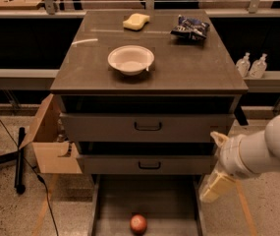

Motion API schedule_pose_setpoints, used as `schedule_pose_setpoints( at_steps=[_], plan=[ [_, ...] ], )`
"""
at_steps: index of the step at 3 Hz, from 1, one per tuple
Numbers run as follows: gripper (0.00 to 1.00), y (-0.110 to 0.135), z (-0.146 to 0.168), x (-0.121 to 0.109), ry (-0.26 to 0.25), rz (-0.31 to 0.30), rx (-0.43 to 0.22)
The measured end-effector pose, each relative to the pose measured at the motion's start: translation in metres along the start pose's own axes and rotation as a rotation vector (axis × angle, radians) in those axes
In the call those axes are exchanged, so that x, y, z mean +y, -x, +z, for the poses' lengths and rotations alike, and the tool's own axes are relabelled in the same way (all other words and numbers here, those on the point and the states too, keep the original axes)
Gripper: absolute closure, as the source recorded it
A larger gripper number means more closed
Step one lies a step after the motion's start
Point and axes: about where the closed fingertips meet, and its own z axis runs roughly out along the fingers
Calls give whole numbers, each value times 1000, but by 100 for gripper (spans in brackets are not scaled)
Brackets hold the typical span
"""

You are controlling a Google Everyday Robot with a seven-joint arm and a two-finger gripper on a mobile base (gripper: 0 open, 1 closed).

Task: Pick apple from bottom drawer and place on counter

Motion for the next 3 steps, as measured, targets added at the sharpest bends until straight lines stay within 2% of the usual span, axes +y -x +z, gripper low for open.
schedule_pose_setpoints(
  at_steps=[1, 2, 3],
  plan=[
    [0, -19, 58, 15, 15, 49, -93],
    [0, -32, 106, 27, 45, 58, -162],
    [0, -44, 151, 45, 74, 52, -184]
  ],
)
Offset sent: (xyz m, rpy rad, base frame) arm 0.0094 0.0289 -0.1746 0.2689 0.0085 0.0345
